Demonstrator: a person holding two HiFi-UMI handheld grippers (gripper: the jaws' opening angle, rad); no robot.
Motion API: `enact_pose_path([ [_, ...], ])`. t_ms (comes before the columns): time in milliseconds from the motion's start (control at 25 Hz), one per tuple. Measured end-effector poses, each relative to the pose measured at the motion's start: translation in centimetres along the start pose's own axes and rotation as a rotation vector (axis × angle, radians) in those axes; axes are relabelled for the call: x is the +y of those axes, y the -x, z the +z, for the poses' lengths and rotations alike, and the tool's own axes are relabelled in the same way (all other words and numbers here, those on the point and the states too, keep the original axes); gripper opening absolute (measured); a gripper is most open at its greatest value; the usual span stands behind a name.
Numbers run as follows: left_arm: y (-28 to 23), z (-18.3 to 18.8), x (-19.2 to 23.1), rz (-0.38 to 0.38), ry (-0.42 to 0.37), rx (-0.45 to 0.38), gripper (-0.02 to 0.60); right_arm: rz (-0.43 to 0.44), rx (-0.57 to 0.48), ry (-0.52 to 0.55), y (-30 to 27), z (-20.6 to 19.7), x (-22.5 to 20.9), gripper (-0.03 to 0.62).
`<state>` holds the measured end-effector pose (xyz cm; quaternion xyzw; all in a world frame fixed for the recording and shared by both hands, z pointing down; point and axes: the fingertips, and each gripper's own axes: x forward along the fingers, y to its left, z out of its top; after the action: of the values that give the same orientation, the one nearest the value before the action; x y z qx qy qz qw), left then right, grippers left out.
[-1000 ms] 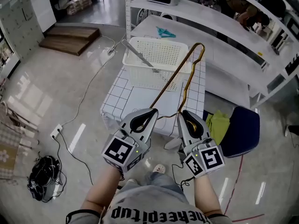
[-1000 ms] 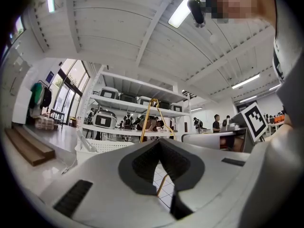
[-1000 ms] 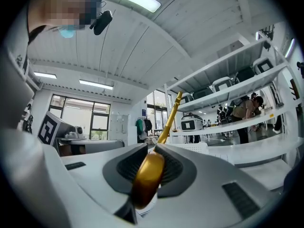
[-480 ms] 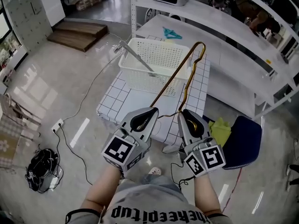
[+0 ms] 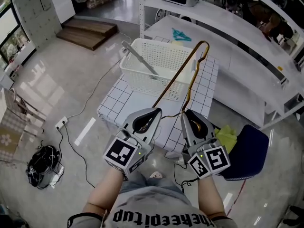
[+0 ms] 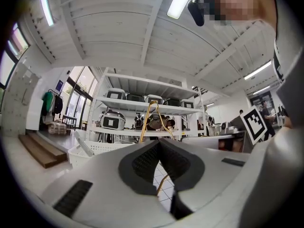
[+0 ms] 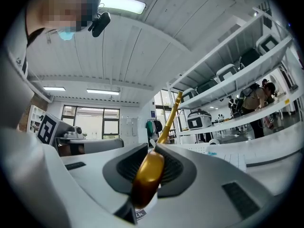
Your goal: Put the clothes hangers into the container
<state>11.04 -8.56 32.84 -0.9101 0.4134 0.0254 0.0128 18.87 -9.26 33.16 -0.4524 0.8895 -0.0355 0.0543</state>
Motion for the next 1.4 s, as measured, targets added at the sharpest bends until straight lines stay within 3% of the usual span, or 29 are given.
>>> enact_pose_path([
  [560, -0.7, -0.2, 1.4, -0.034, -0.014, 0.001, 0.023, -0.03, -0.015, 0.0, -1.4, 0.1, -0.2, 0.049],
  [1400, 0.2, 0.8, 9.3, -0.148, 0.006, 0.008, 0.023, -0.175, -0.031, 0.02, -7.5, 1.2, 1.9, 0.049],
])
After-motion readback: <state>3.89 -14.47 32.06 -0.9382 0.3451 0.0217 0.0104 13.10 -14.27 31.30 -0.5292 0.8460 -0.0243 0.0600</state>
